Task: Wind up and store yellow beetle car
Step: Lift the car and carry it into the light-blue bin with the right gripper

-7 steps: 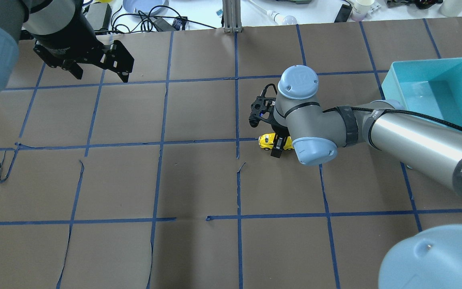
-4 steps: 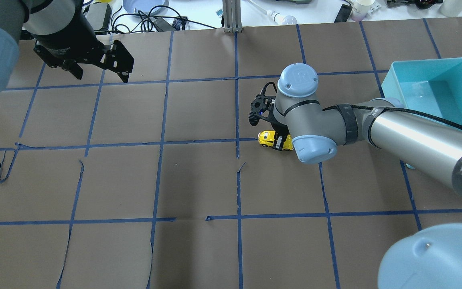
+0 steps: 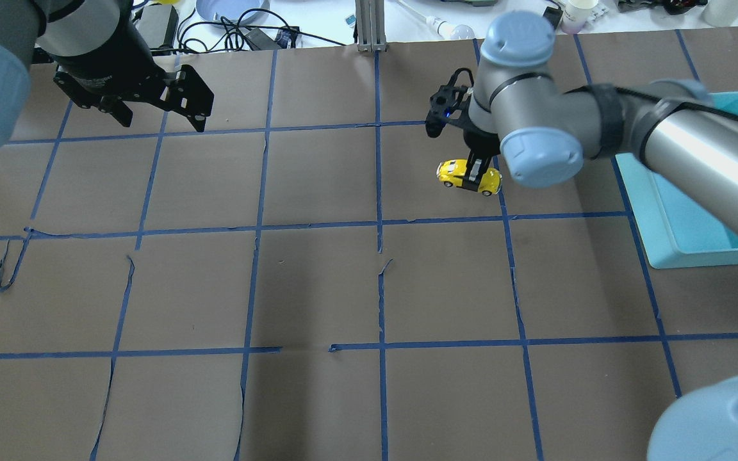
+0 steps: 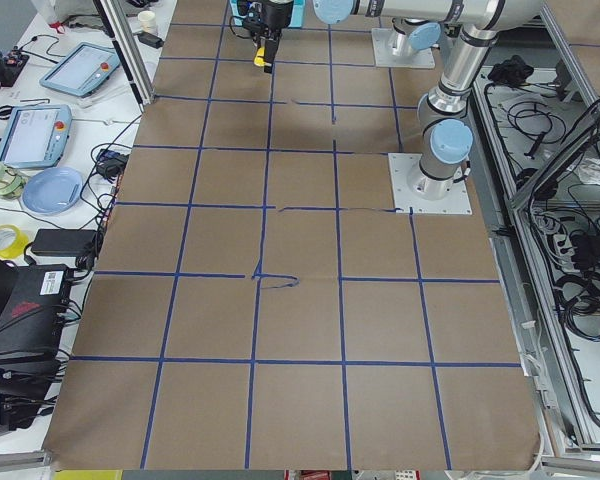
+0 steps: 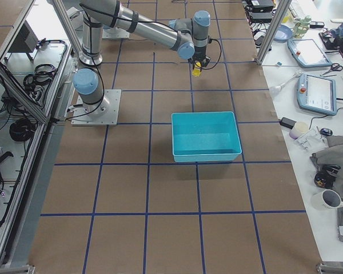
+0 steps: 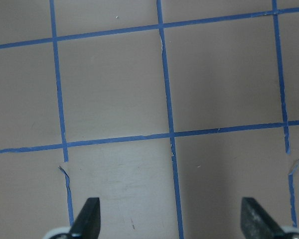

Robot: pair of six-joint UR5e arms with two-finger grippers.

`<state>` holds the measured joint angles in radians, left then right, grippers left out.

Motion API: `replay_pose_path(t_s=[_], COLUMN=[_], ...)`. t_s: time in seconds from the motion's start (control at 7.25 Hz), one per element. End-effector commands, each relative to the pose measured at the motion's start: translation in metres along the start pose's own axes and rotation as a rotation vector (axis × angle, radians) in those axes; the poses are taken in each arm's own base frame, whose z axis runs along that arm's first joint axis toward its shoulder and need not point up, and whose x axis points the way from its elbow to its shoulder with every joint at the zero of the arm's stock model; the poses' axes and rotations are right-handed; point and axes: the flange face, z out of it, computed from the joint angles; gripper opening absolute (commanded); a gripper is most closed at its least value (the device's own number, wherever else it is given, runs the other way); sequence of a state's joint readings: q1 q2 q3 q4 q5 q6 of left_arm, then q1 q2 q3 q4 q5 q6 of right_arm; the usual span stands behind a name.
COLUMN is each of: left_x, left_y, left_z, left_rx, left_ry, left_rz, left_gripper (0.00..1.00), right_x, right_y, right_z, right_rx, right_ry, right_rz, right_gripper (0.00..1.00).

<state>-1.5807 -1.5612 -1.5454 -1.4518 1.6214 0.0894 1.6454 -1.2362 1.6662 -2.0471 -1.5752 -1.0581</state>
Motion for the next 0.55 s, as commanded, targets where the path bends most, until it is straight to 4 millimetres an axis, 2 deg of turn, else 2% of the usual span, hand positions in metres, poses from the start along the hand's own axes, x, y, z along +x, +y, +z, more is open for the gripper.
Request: replay_pose_path(t_s=[0.0,0.28,0.41], left_x=[0.000,-0.001,-0.001], left_y=[0.001,0.000,-0.001], left_z=[0.000,-0.002,0.001], left_rx=[-0.005,0.004,-0.001], left_ry=[-0.001,-0.004,-0.002], left_rz=[-0.002,-0.003,-0.003], left_gripper=[1.00,1.00,1.00], right_x=[0.067,0.109,0.127], right_y=[0.084,0.169,0.221], right_z=[-0.095,-0.106,-0.104], right_rx=[-0.010,-0.022,-0.043], right_ry=[0.014,0.027,0.021], right_rz=[-0.001,-0.087,-0.152], right_gripper=[0.00,0.00,0.00])
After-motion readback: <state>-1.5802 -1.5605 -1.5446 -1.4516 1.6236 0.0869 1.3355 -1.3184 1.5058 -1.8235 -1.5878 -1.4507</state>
